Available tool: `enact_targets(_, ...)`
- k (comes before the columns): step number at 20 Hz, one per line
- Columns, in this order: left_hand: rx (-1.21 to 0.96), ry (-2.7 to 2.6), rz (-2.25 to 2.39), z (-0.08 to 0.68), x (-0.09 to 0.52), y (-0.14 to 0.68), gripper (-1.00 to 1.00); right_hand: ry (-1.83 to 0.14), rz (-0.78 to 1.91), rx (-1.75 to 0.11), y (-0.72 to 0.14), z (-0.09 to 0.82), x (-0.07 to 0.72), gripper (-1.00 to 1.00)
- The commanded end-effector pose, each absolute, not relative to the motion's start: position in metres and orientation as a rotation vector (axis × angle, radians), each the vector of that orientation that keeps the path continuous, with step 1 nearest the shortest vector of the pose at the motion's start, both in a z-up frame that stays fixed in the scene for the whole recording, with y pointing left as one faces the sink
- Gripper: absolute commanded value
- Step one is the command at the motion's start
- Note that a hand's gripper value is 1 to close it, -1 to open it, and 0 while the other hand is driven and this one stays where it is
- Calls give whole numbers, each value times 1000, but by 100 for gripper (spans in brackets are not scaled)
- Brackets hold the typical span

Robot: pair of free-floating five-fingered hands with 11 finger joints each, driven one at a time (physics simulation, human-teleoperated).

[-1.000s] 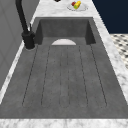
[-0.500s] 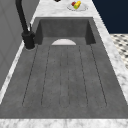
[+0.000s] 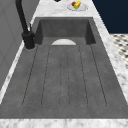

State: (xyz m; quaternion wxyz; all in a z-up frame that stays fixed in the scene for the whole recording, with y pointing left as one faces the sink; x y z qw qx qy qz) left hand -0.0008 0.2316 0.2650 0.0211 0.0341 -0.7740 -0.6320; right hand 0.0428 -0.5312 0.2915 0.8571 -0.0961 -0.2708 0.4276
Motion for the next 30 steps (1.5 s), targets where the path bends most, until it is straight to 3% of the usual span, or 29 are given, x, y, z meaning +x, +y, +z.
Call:
enact_targets(1, 106, -2399, -1959, 265, -1, 232, 0, -570, 1031, -203, -531, 286, 43, -100)
enact_targets(8, 106, -2399, -1959, 265, -1, 232, 0, -546, 940, -191, -530, 288, 42, -100)
enact_targets(20, 106, -2399, -1959, 265, -1, 232, 0, -544, 1055, -246, -488, 291, 51, -100)
enact_targets(30, 106, -2399, -1959, 265, -1, 232, 0, -716, 1006, -265, -468, 286, 66, -100)
